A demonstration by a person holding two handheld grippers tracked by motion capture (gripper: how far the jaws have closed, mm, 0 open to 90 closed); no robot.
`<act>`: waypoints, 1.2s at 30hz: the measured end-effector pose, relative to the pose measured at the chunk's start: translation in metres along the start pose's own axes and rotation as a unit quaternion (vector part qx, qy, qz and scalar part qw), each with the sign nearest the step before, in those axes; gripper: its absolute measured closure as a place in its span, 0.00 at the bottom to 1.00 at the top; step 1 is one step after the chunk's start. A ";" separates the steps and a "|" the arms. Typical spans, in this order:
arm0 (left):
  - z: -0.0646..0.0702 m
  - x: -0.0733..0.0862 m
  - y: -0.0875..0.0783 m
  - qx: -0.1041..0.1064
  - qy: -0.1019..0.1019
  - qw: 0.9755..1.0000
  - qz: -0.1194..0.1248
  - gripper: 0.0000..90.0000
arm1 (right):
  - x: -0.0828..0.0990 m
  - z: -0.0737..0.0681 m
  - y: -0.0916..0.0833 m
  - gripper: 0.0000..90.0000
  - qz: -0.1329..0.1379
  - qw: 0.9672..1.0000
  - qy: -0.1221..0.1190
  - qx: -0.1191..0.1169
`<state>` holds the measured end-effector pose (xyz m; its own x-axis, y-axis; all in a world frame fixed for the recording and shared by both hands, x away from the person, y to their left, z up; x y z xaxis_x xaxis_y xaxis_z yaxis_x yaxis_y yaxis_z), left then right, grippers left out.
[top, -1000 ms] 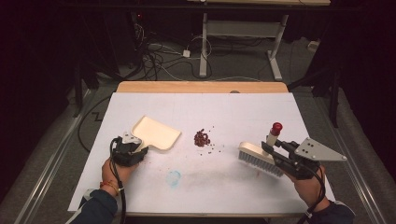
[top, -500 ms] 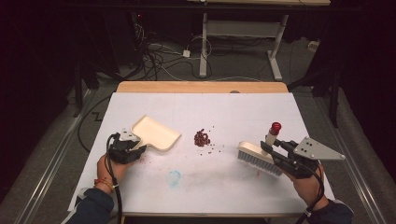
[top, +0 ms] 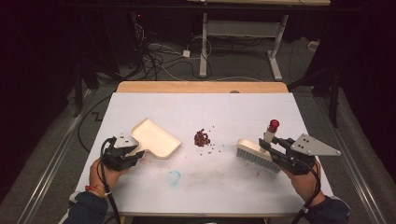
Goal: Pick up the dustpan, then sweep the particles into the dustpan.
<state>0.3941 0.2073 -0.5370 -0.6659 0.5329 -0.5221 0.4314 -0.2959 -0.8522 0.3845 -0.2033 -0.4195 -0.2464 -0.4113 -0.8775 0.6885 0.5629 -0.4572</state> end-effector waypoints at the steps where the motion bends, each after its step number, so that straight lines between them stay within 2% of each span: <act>1: 0.002 0.001 -0.002 0.001 0.004 1.000 -0.001 0.70 | 0.000 0.000 0.000 0.78 0.000 1.000 0.000 0.000; 6: 0.018 0.008 -0.006 0.017 0.029 0.999 -0.010 0.70 | 0.004 0.003 0.002 0.78 -0.004 1.000 0.004 0.000; 12: 0.041 0.021 -0.008 0.039 0.057 0.997 -0.021 0.70 | 0.002 0.003 0.004 0.78 -0.003 1.000 0.002 0.003; 19: 0.055 0.025 -0.013 0.051 0.068 0.996 -0.019 0.70 | 0.002 -0.001 0.008 0.78 -0.010 1.000 0.001 0.000; 25: 0.059 0.028 -0.014 0.054 0.070 0.996 -0.024 0.70 | 0.001 -0.001 0.010 0.78 -0.014 1.000 -0.005 0.003; 31: 0.061 0.027 -0.013 0.048 0.074 0.996 -0.026 0.70 | -0.006 0.000 0.011 0.78 -0.003 1.000 -0.008 0.000; 36: 0.060 0.031 -0.012 0.054 0.069 0.996 -0.026 0.70 | -0.018 0.005 0.026 0.78 0.005 1.000 -0.012 -0.009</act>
<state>0.3313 0.1797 -0.5450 -0.5932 0.6510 -0.4737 0.3250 -0.3447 -0.8807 0.4103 -0.1842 -0.4147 -0.2231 -0.4222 -0.8786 0.6784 0.5800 -0.4510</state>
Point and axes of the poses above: each handheld gripper's, and its own axes: y roughly forward along the jaws, x roughly out of its underside, z roughly to its right, the point moved 10 cm from there along y, roughly forward along the jaws, and after that the axes turned 10 degrees about -z, right-handed, at the moved point
